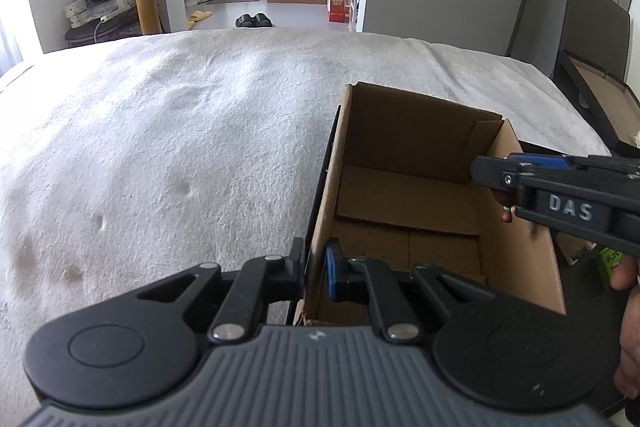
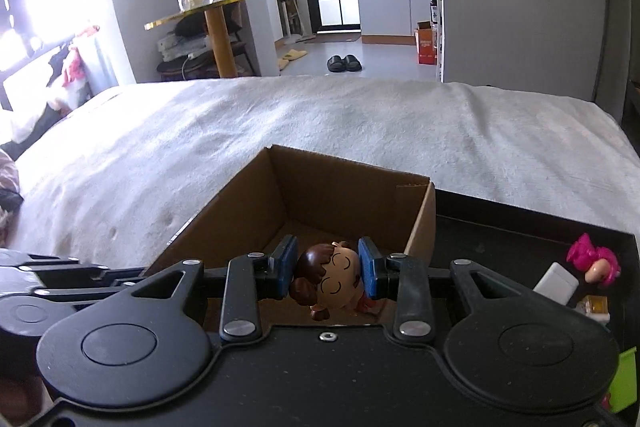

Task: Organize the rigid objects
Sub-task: 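Carry the doll figure into the cardboard box and open the right gripper, then move the right gripper to the green hexagonal box and grasp it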

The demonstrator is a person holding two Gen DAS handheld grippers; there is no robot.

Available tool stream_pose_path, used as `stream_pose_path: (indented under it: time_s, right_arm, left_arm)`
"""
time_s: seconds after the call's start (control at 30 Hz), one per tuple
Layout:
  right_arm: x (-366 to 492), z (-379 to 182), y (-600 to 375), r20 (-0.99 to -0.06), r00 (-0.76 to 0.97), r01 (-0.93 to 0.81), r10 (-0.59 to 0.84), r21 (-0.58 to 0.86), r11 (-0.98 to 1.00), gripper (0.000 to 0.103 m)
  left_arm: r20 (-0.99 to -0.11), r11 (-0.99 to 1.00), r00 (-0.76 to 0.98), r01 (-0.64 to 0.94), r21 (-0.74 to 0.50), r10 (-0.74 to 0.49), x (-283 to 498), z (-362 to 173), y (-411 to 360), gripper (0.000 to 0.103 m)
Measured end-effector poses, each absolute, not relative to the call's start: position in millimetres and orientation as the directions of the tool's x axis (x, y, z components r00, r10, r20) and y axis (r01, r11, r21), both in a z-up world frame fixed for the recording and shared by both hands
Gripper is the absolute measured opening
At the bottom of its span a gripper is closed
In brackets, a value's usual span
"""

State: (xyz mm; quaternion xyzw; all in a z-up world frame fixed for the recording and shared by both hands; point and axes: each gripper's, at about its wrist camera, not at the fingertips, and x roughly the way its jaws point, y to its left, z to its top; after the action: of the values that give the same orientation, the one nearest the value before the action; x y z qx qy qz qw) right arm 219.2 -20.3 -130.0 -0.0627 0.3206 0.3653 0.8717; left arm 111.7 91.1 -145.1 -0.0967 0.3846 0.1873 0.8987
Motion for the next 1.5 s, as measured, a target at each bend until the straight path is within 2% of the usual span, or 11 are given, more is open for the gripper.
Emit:
stream_pose_path:
  time_s: [0.13,0.27,0.4,0.47,0.53,0.67,0.83,0.9,1.0,1.37,1.5]
  right_arm:
    - [222,-131,-14,-0.619,0.559,-0.659,0.551,0.071,0.749,0.038]
    - [218,-128,-20,-0.604,0.589,-0.643,0.537,0.052,0.764,0.058]
    - [216,-126,-33,-0.607,0.581,-0.635,0.542,0.078,0.768,0.059]
    - [216,-124,-41,-0.606,0.581,-0.624,0.543,0.097,0.776,0.063]
    - [215,-123,-52,-0.602,0.581,-0.610,0.547,0.123,0.783,0.066]
    - [214,-123,-70,-0.603,0.587,-0.581,0.541,0.152,0.800,0.067]
    - [215,-128,-92,-0.613,0.590,-0.546,0.526,0.178,0.819,0.067]
    - [216,-131,-100,-0.617,0.592,-0.530,0.518,0.186,0.827,0.067]
    - [218,-136,-113,-0.627,0.591,-0.501,0.507,0.207,0.840,0.069]
    - [216,-150,-152,-0.640,0.619,-0.435,0.455,0.202,0.877,0.089]
    - [219,-157,-164,-0.654,0.615,-0.409,0.441,0.213,0.887,0.090]
  left_arm:
    - [-0.731,0.906,0.625,-0.423,-0.022,0.274,112,-144,91,0.011]
    - [-0.730,0.903,0.619,-0.430,-0.007,0.289,113,-143,89,0.012]
    - [-0.731,0.900,0.607,-0.436,0.023,0.313,116,-141,83,0.012]
    - [-0.735,0.898,0.599,-0.438,0.033,0.319,117,-140,82,0.013]
    - [-0.739,0.897,0.592,-0.440,0.038,0.322,119,-139,81,0.017]
    - [-0.734,0.891,0.583,-0.449,0.066,0.348,120,-138,79,0.039]
    - [-0.731,0.893,0.573,-0.438,0.108,0.370,124,-136,71,0.057]
    - [-0.722,0.893,0.573,-0.426,0.144,0.389,126,-135,63,0.071]
    - [-0.709,0.890,0.570,-0.415,0.188,0.416,129,-135,54,0.082]
    - [-0.700,0.888,0.562,-0.385,0.250,0.441,140,-133,32,0.086]
    - [-0.694,0.886,0.563,-0.378,0.267,0.449,144,-132,25,0.086]
